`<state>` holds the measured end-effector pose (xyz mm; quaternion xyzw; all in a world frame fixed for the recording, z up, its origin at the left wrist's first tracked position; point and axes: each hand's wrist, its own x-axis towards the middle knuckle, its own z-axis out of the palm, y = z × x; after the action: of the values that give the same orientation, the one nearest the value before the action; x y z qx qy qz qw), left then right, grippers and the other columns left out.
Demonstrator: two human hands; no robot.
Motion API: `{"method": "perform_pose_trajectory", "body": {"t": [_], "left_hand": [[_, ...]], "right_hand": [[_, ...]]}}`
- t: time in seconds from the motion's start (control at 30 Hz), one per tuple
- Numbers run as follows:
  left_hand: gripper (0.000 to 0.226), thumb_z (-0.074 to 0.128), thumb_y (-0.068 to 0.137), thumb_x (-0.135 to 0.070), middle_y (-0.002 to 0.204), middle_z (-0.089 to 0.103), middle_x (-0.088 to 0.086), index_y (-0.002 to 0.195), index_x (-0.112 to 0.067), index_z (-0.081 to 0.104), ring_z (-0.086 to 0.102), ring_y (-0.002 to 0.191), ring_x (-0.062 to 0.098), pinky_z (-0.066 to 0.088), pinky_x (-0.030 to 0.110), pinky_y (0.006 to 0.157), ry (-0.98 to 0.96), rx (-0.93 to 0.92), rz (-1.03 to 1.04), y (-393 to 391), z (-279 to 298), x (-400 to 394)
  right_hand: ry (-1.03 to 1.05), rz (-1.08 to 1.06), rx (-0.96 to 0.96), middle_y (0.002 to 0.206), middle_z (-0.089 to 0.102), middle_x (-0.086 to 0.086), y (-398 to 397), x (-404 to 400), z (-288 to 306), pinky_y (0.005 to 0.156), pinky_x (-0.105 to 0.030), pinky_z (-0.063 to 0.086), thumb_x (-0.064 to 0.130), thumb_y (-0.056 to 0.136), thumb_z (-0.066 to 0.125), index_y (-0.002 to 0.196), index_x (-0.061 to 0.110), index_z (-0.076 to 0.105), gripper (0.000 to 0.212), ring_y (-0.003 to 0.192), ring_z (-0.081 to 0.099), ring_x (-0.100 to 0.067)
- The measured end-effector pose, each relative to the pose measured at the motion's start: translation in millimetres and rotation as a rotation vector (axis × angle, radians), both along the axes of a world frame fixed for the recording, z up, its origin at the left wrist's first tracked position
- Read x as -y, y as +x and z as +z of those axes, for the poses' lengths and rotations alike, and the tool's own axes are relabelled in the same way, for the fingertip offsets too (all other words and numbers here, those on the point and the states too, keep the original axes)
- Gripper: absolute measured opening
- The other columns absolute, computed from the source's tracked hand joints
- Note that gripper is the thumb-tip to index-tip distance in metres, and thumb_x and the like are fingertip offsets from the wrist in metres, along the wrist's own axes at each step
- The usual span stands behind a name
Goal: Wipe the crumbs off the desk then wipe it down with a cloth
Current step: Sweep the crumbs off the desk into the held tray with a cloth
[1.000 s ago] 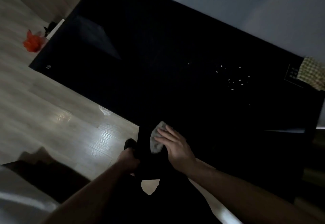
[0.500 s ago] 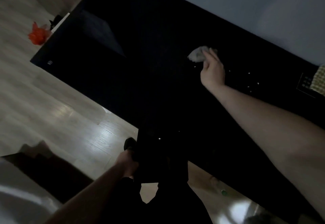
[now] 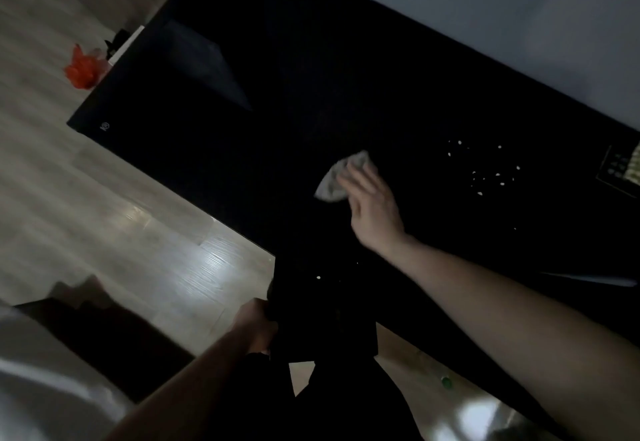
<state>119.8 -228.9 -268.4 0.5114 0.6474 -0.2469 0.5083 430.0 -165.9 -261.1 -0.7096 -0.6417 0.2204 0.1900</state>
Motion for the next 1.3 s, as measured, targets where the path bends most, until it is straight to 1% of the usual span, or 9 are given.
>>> {"method": "perform_pose_trajectory", "body": {"t": [0.13, 0.23, 0.37, 0.47, 0.73, 0.93, 1.1, 1.2, 1.3], "left_hand": [[0.016, 0.057, 0.065, -0.019, 0.081, 0.077, 0.008, 0.074, -0.013, 0.069, 0.076, 0.077, 0.021, 0.063, 0.038, 0.073, 0.037, 0.009, -0.071, 8, 14, -7], [0.027, 0.061, 0.065, -0.026, 0.085, 0.078, 0.007, 0.084, -0.013, 0.075, 0.076, 0.082, 0.021, 0.063, 0.036, 0.075, 0.055, 0.013, -0.088, 9, 13, -12], [0.023, 0.069, 0.074, -0.023, 0.089, 0.078, 0.007, 0.093, -0.013, 0.078, 0.076, 0.085, 0.021, 0.062, 0.034, 0.078, 0.069, 0.037, -0.167, 9, 10, -20], [0.018, 0.069, 0.078, -0.021, 0.087, 0.079, 0.007, 0.090, -0.012, 0.078, 0.076, 0.083, 0.021, 0.062, 0.032, 0.077, 0.065, 0.062, -0.208, 7, 8, -26], [0.020, 0.067, 0.072, -0.021, 0.082, 0.078, 0.004, 0.086, -0.015, 0.078, 0.076, 0.076, 0.018, 0.063, 0.033, 0.073, 0.070, 0.081, -0.246, -3, -1, -28], [0.019, 0.063, 0.068, -0.022, 0.072, 0.077, 0.002, 0.079, -0.016, 0.077, 0.075, 0.068, 0.019, 0.063, 0.034, 0.069, 0.064, 0.086, -0.235, -7, -7, -25], [0.008, 0.063, 0.070, -0.016, 0.071, 0.075, 0.001, 0.067, -0.019, 0.070, 0.074, 0.069, 0.017, 0.057, 0.026, 0.061, 0.088, 0.027, -0.208, 0, -6, -5], [0.010, 0.064, 0.072, -0.014, 0.068, 0.075, 0.002, 0.071, -0.015, 0.073, 0.074, 0.063, 0.018, 0.061, 0.030, 0.060, 0.098, 0.015, -0.166, 3, -3, 10], [0.016, 0.061, 0.075, -0.003, 0.058, 0.069, -0.003, 0.074, -0.013, 0.074, 0.073, 0.060, 0.015, 0.052, 0.024, 0.049, 0.080, -0.019, -0.129, 11, 4, 20]], "right_hand": [[-0.030, 0.090, -0.110, 0.158, 0.044, 0.002, -56, 83, 7, 0.127, -0.034, 0.020, 0.000, 0.096, 0.049, 0.144, 0.019, 0.057, 0.052, 0.153, 0.026, -0.016], [-0.103, 0.144, -0.233, 0.159, 0.042, 0.004, -80, 134, 6, 0.126, -0.030, 0.019, 0.005, 0.099, 0.040, 0.144, 0.022, 0.057, 0.051, 0.155, 0.016, -0.007], [-0.153, 0.087, -0.366, 0.157, 0.045, 0.011, -93, 170, 32, 0.123, -0.020, 0.022, 0.005, 0.100, 0.045, 0.141, 0.026, 0.060, 0.047, 0.151, 0.022, 0.003], [-0.039, -0.119, -0.441, 0.153, 0.050, 0.006, -78, 174, 48, 0.120, -0.026, 0.032, -0.002, 0.100, 0.047, 0.138, 0.020, 0.063, 0.047, 0.148, 0.037, -0.006], [0.021, -0.767, -0.139, 0.152, 0.052, -0.001, 66, 146, 61, 0.120, -0.030, 0.032, -0.002, 0.101, 0.046, 0.143, 0.017, 0.057, 0.048, 0.145, 0.041, -0.015], [-0.213, -0.986, -0.030, 0.164, 0.032, -0.007, 172, 148, 49, 0.121, -0.034, 0.027, 0.009, 0.104, 0.040, 0.153, 0.019, 0.043, 0.050, 0.149, 0.034, -0.029], [-0.395, -0.900, 0.095, 0.167, 0.018, -0.013, 198, 122, 9, 0.126, -0.045, 0.016, 0.012, 0.100, 0.045, 0.158, 0.015, 0.030, 0.060, 0.152, 0.018, -0.040], [-0.261, -0.850, 0.164, 0.163, 0.030, -0.012, 186, 112, -7, 0.124, -0.049, 0.021, 0.009, 0.091, 0.047, 0.152, 0.014, 0.041, 0.061, 0.149, 0.026, -0.041], [-0.136, -0.634, 0.155, 0.155, 0.045, -0.011, 154, 99, -6, 0.123, -0.046, 0.027, 0.000, 0.085, 0.048, 0.143, 0.015, 0.054, 0.060, 0.145, 0.035, -0.038]]}}
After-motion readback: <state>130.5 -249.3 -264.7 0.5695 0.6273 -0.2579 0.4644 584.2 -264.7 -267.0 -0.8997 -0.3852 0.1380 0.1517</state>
